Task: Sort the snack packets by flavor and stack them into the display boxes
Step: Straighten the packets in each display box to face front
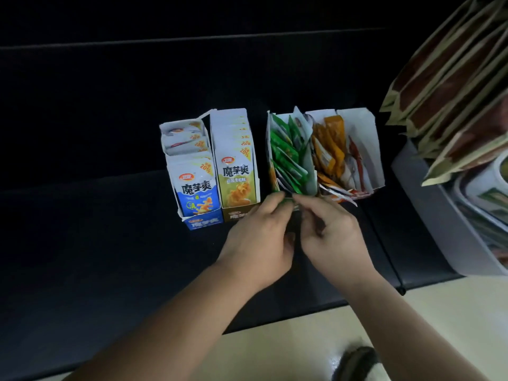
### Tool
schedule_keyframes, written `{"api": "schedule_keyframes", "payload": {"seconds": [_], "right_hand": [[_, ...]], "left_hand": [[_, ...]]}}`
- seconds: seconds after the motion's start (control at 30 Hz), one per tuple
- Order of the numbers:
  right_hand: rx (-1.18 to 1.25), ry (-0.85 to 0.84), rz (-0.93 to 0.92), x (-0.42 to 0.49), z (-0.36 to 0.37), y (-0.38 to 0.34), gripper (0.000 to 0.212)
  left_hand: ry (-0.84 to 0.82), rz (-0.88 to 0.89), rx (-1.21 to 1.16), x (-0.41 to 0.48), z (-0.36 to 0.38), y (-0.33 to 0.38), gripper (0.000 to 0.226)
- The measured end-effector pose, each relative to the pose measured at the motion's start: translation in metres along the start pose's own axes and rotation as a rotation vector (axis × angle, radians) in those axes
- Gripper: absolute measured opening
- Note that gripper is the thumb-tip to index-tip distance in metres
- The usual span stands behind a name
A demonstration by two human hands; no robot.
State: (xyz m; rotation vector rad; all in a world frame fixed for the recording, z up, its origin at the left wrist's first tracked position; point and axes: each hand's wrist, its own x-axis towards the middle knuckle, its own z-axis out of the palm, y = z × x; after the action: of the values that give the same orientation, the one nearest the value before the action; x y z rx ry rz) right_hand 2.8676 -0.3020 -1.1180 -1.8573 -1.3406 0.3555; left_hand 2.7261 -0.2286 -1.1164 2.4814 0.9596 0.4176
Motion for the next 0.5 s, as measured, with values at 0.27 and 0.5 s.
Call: {"api": "schedule_keyframes", "payload": {"seconds": [0.27,0.5], "right_hand": [[0.041,-0.010,0.007,0.000,-0.005,0.003,0.050],[0.107,0.002,-0.113,-0.002,0.019,-0.034,0.039]], "left_hand": [[0.100,0.054,-0.074,0.021,0.007,-0.005,0.037],[0.344,0.010,-0.206,-0.028,-0.029,-0.021,0.027]]}}
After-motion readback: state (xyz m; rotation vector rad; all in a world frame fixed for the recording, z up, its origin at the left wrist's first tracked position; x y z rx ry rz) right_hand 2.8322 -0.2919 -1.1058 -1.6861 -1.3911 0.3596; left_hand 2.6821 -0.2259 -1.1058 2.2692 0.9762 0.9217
